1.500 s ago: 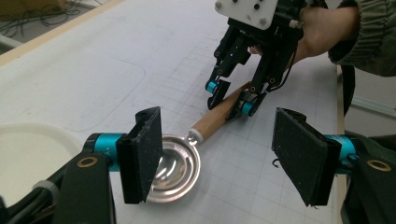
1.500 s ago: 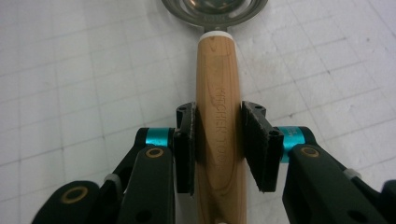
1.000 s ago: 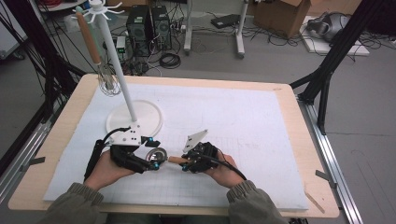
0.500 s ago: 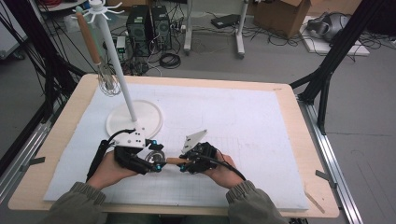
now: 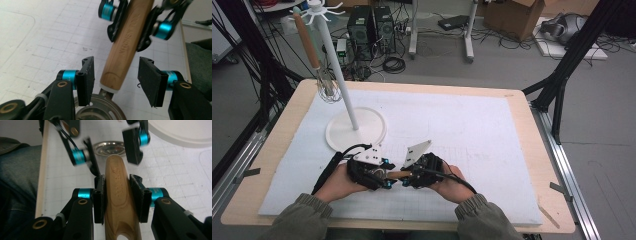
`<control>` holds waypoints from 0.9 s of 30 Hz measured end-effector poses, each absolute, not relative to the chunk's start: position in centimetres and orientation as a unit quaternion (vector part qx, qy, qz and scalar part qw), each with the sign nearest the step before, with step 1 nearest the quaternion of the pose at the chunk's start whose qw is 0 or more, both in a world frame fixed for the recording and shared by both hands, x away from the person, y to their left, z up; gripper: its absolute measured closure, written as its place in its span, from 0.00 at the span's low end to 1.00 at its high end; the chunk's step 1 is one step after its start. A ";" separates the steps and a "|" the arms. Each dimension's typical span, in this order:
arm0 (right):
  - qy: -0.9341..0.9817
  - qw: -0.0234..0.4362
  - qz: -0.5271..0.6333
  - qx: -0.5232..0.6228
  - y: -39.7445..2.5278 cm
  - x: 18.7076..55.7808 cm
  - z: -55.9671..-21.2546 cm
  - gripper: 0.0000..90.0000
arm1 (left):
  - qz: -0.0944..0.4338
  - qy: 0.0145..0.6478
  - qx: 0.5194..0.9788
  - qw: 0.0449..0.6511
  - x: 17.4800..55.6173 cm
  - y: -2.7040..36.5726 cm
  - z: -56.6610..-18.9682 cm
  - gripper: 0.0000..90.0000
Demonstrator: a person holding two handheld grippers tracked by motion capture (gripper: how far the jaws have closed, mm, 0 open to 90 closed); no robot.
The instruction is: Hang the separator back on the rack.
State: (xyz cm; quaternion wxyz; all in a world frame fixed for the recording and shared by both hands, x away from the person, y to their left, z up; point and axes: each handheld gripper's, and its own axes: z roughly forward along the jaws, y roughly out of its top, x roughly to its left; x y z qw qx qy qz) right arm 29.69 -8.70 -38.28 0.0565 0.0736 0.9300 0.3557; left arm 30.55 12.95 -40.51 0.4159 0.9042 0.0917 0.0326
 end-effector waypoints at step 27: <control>0.868 0.025 0.474 0.142 -8.9 29.7 -35.4 0.54 | 0.093 0.105 0.885 0.444 29.1 14.4 -38.1 0.76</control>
